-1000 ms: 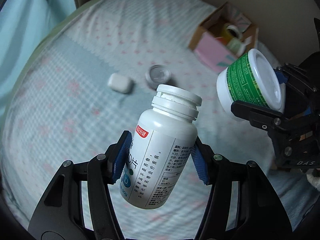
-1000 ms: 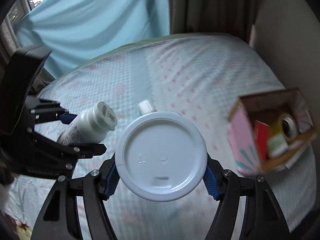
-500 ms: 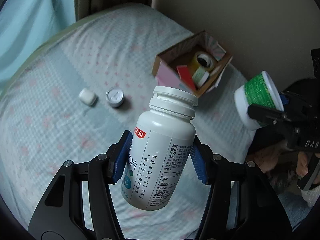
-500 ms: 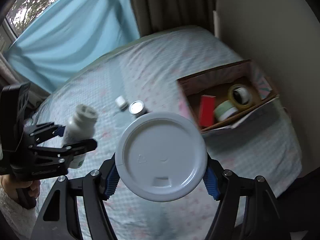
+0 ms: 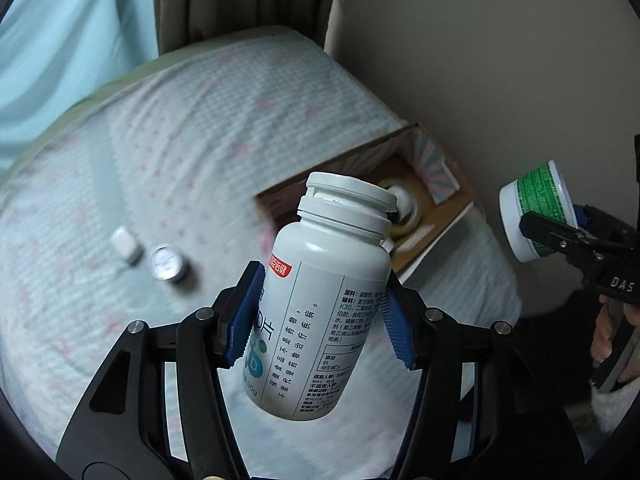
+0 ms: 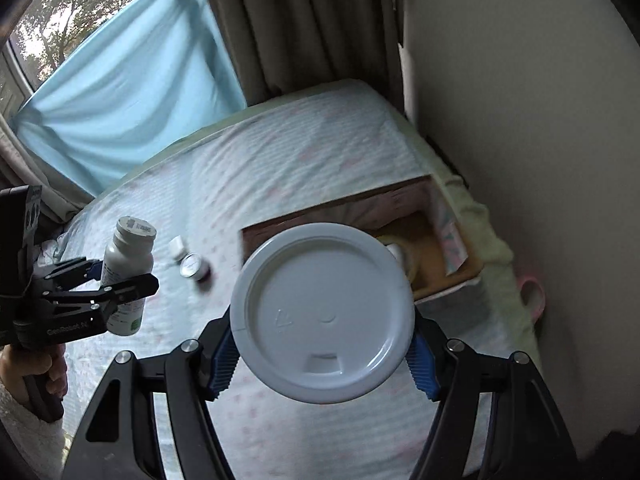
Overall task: Organize rigid objects
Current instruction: 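Carry pill bottle with left gripper while right gripper carries green tub to box, then open both grippers to drop pill bottle and green tub into box, then move both tools back toward the earbud case and silver tin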
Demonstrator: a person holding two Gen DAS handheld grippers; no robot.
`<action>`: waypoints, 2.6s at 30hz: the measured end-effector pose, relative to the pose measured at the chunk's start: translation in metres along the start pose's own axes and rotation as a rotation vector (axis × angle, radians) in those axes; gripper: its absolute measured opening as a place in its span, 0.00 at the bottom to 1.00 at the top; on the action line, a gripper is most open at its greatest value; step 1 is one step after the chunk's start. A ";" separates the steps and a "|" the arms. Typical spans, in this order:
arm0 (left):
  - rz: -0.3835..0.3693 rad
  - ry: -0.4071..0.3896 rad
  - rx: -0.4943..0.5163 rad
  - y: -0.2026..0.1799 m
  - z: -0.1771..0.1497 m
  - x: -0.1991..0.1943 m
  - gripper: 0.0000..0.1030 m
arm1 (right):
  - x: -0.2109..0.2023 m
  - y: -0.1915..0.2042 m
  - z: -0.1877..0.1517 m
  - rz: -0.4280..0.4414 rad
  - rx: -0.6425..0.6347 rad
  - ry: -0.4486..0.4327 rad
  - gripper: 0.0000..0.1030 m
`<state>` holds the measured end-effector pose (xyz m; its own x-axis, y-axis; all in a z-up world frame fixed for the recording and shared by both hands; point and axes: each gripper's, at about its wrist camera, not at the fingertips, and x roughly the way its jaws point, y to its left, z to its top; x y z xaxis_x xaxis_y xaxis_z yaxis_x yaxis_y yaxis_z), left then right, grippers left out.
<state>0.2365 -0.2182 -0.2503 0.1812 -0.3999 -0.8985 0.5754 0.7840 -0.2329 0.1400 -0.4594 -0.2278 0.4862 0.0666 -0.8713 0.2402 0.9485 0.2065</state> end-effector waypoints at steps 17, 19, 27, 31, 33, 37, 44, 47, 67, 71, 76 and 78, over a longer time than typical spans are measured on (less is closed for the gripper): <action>0.045 0.202 0.045 -0.064 0.075 0.167 0.52 | 0.139 -0.090 0.064 0.042 0.042 0.118 0.64; 0.050 0.232 0.056 -0.067 0.077 0.187 0.52 | 0.151 -0.092 0.063 0.042 0.016 0.124 0.64; 0.056 0.310 0.091 -0.067 0.074 0.234 0.51 | 0.188 -0.093 0.063 0.045 -0.028 0.158 0.64; 0.067 0.330 0.115 -0.067 0.073 0.240 0.51 | 0.197 -0.091 0.066 0.035 -0.046 0.167 0.64; 0.066 0.336 0.125 -0.068 0.074 0.243 0.51 | 0.202 -0.093 0.067 0.033 -0.032 0.175 0.64; 0.071 0.337 0.163 -0.073 0.075 0.249 0.51 | 0.212 -0.095 0.062 0.043 -0.006 0.196 0.64; 0.085 0.263 0.232 -0.086 0.078 0.234 1.00 | 0.198 -0.105 0.065 0.098 0.103 0.090 1.00; 0.110 0.243 0.251 -0.084 0.075 0.225 1.00 | 0.186 -0.106 0.063 0.075 0.088 0.055 1.00; 0.147 0.174 0.098 -0.067 0.034 0.125 1.00 | 0.121 -0.089 0.059 0.005 0.016 0.007 1.00; 0.157 0.119 0.049 -0.059 0.022 0.086 1.00 | 0.098 -0.076 0.058 -0.002 -0.014 0.001 1.00; 0.193 0.072 -0.007 -0.043 0.000 0.039 1.00 | 0.067 -0.047 0.055 -0.020 -0.091 -0.009 1.00; 0.204 0.041 -0.048 -0.031 -0.015 0.012 1.00 | 0.053 -0.033 0.053 -0.025 -0.127 -0.016 1.00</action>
<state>0.2090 -0.2401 -0.2600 0.2574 -0.2116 -0.9429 0.4912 0.8689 -0.0609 0.2024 -0.5034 -0.2574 0.4947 0.0381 -0.8682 0.1448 0.9815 0.1256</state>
